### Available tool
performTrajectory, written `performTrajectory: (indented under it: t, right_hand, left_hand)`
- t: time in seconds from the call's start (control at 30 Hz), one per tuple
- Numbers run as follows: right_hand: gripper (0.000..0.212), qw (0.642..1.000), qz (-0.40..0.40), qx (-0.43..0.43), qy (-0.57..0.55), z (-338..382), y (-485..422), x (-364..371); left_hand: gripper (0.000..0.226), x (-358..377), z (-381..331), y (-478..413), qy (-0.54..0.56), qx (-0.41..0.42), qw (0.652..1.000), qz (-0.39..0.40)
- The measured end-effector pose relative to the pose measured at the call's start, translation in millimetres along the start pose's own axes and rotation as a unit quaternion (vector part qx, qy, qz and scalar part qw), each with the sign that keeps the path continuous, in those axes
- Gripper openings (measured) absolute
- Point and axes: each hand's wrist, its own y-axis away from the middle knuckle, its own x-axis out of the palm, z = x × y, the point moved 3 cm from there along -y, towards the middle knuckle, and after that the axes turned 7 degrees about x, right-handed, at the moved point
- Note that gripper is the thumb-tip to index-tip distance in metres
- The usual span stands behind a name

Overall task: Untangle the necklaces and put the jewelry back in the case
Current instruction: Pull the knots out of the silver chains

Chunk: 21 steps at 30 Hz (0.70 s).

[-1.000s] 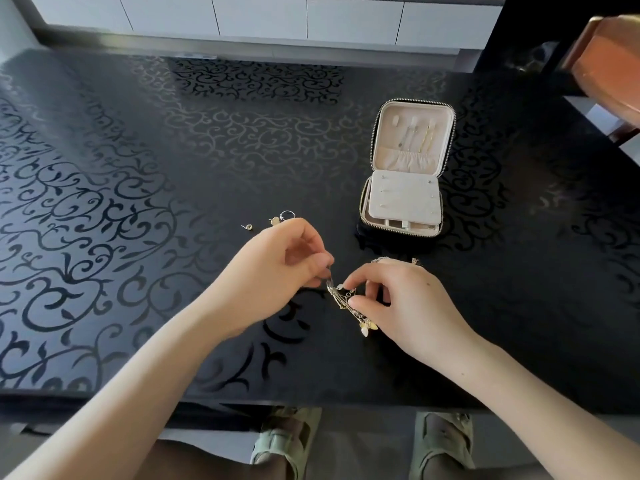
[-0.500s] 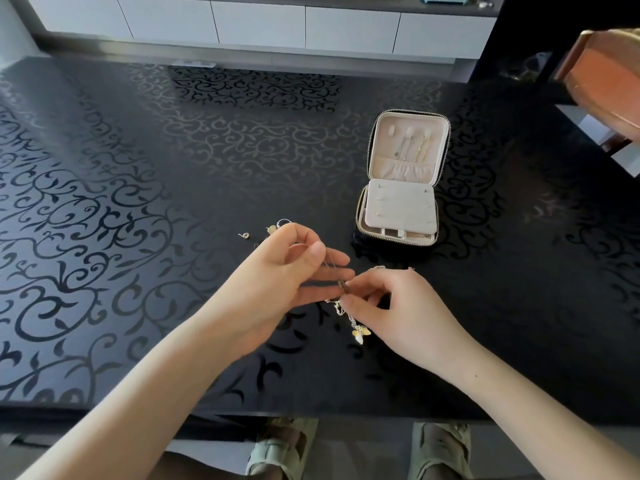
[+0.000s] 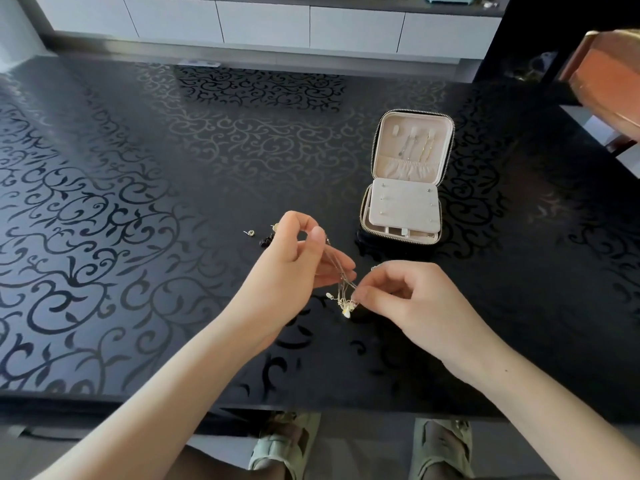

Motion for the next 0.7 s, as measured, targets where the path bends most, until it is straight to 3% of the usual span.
performTrajectory:
  t: [0.3, 0.5, 0.7]
  right_hand:
    - [0.016, 0.987, 0.071, 0.051, -0.134, 5, 7, -10]
    - [0.02, 0.969, 0.092, 0.077, -0.214, 6, 10, -15]
    - [0.015, 0.968, 0.106, 0.085, -0.212, 4, 12, -23]
  left_hand:
    - [0.016, 7, -5, 2, -0.027, 0.043, 0.999, 0.013]
    - [0.013, 8, -12, 2, -0.136, 0.105, 0.985, -0.004]
    - [0.014, 8, -19, 6, -0.189, 0.129, 0.973, -0.007]
